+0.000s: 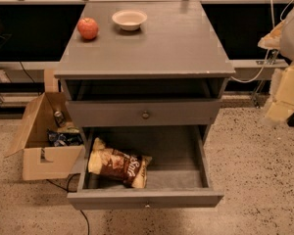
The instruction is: Pick brown chip bag from middle drawer and place on counter
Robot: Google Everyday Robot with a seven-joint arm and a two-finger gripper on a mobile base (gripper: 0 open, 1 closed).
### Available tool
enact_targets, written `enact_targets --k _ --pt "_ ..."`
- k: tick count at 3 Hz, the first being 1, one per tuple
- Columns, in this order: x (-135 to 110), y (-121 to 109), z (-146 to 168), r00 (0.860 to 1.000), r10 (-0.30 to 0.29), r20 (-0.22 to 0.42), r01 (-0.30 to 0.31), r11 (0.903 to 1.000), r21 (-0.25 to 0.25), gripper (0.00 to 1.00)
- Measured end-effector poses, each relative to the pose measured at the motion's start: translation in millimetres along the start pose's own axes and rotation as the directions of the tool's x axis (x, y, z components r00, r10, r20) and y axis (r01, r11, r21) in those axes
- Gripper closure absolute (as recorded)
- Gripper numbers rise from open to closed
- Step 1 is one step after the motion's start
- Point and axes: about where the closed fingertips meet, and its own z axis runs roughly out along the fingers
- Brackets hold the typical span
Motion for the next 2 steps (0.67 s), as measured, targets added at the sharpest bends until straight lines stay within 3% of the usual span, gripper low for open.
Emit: enact_targets --k 1,2 --pt "-1.1 0.6 3.8 1.000 0.006 0.008 -0.006 1.0000 -0.004 0.00" --pt "-13.6 7.5 46.8 0.992 0.080 0.096 -0.075 0.9958 -0.053 0.00"
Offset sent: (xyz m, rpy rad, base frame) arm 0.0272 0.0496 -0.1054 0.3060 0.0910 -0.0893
